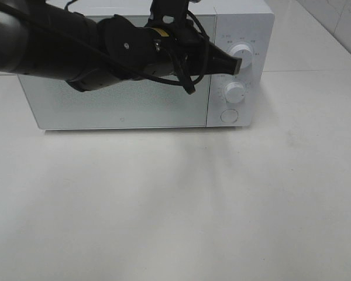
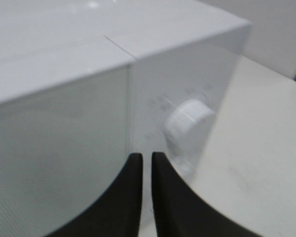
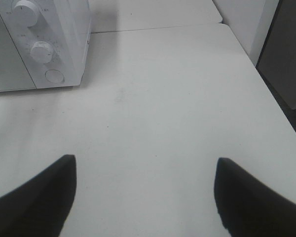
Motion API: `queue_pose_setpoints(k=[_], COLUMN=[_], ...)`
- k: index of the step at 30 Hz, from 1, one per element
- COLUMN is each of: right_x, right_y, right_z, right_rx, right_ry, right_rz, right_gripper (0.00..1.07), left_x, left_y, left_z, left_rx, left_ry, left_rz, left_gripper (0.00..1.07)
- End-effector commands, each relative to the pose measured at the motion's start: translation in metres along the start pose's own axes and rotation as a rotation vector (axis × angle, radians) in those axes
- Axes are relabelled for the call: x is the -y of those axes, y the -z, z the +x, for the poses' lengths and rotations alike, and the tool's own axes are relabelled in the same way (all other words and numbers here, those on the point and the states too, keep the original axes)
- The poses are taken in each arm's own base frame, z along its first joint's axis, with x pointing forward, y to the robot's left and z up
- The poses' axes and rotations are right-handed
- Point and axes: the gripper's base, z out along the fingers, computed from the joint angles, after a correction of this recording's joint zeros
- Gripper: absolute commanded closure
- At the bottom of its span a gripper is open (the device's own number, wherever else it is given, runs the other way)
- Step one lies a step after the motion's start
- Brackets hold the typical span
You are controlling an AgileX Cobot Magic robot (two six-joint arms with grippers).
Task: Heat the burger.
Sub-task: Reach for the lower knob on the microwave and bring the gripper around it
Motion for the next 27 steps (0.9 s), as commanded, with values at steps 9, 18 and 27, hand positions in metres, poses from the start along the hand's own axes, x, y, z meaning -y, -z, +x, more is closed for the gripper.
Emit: queue_pose_setpoints(k=[9,18,27], right_x=[0.0,0.0,0.0], right_y=[0.003,0.003,0.003], right_z=[0.003,0.003,0.003], right_rx=[0.021,0.021,0.021], right_ry=[0.008,0.008,0.008], right_rz=[0.001,0.001,0.001], right_gripper=[0.32,0.32,0.32], left_x=[0.027,-0.009,-0.087], left_y=[0.041,0.068,0.103], left_z=[0.017,0.014,0.017], left_rx=[-0.5,-0.736,-0.986], left_ry=[-0.101,-0.027,0.163], left_rz=[0.344,0.219,-0.027], left_gripper=[0.07,0.08,0.09])
